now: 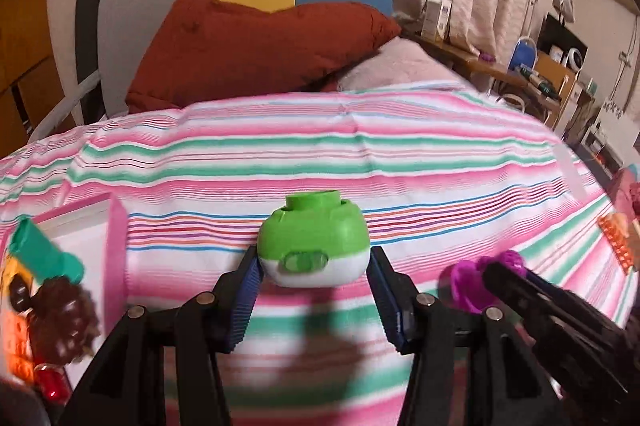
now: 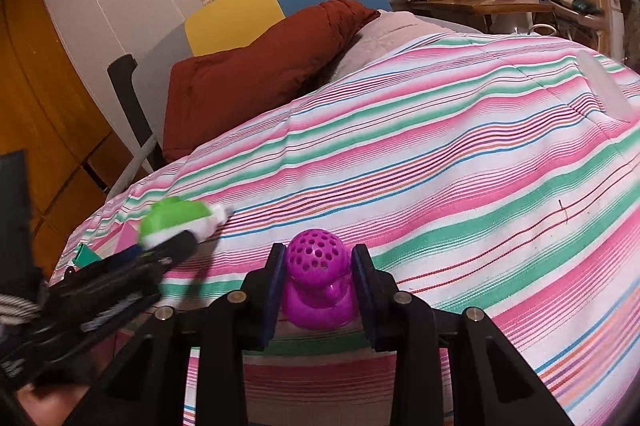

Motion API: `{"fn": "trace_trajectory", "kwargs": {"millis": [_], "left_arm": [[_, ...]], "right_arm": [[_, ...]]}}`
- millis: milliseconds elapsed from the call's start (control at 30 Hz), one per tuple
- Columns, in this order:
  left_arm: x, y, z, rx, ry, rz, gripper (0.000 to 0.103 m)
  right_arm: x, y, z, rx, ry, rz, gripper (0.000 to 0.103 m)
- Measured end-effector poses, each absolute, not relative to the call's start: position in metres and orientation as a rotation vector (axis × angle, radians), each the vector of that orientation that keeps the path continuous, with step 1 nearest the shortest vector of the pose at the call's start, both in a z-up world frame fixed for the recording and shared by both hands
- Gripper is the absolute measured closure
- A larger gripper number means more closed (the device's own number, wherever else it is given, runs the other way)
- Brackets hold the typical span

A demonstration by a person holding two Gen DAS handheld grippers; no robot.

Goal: Organize rigid objects
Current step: 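Carry the green plug into the tray and open the left tool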

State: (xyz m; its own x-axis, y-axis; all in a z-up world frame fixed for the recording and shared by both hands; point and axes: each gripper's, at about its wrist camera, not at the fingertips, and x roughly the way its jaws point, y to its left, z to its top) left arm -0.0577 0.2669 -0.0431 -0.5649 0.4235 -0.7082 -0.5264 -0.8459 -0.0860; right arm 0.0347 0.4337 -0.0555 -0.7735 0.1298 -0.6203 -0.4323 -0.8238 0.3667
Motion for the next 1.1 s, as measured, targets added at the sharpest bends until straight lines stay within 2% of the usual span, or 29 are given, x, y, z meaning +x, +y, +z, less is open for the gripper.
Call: {"fn": "trace_trajectory", "kwargs": {"millis": [167, 267, 333, 400, 467, 500, 533, 600, 700, 833, 900, 1033, 1100], "left_arm": [[-0.042, 0.251, -0.024, -0.983, 0.133, 2.37, 0.051], [-0.029, 0.24, -0.017, -0.961, 0.129, 2.365, 0.056], [-0.023, 0.233, -0.014, -0.947, 0.136, 2.367, 0.085], [-0.02, 0.232, -0.016, -0.959, 0.15, 2.365, 0.085], [-0.022, 0.236, -0.024, -1.018, 0.188, 2.332, 0.083], [-0.021, 0.236, -0.027, -1.023, 0.192, 2.325, 0.078], [-0.019, 0.238, -0.026, -1.011, 0.2, 2.331, 0.068], [-0.017, 0.242, -0.026, -1.023, 0.23, 2.332, 0.054], [-0.014, 0.247, -0.027, -1.049, 0.245, 2.282, 0.051], [-0.001, 0.248, -0.034, -1.067, 0.328, 2.242, 0.029], [0.005, 0.249, -0.04, -1.068, 0.361, 2.234, 0.027], [0.01, 0.264, -0.065, -1.104, 0.538, 2.199, 0.028], [0.011, 0.262, -0.071, -1.118, 0.522, 2.193, 0.033]], "right_arm": [[0.035, 0.43, -0.055, -0.857, 0.708, 2.599, 0.069], [0.035, 0.428, -0.055, -0.859, 0.695, 2.597, 0.069], [0.036, 0.426, -0.054, -0.861, 0.684, 2.597, 0.069], [0.036, 0.425, -0.054, -0.864, 0.678, 2.596, 0.069], [0.036, 0.424, -0.054, -0.867, 0.67, 2.595, 0.069], [0.035, 0.423, -0.054, -0.868, 0.666, 2.594, 0.069], [0.036, 0.423, -0.054, -0.866, 0.664, 2.594, 0.07], [0.037, 0.424, -0.054, -0.863, 0.672, 2.593, 0.069], [0.041, 0.427, -0.055, -0.851, 0.696, 2.59, 0.069], [0.042, 0.428, -0.056, -0.848, 0.716, 2.595, 0.069], [0.042, 0.427, -0.056, -0.849, 0.716, 2.596, 0.069], [0.043, 0.429, -0.057, -0.845, 0.726, 2.599, 0.069], [0.043, 0.43, -0.058, -0.842, 0.736, 2.601, 0.069]]}}
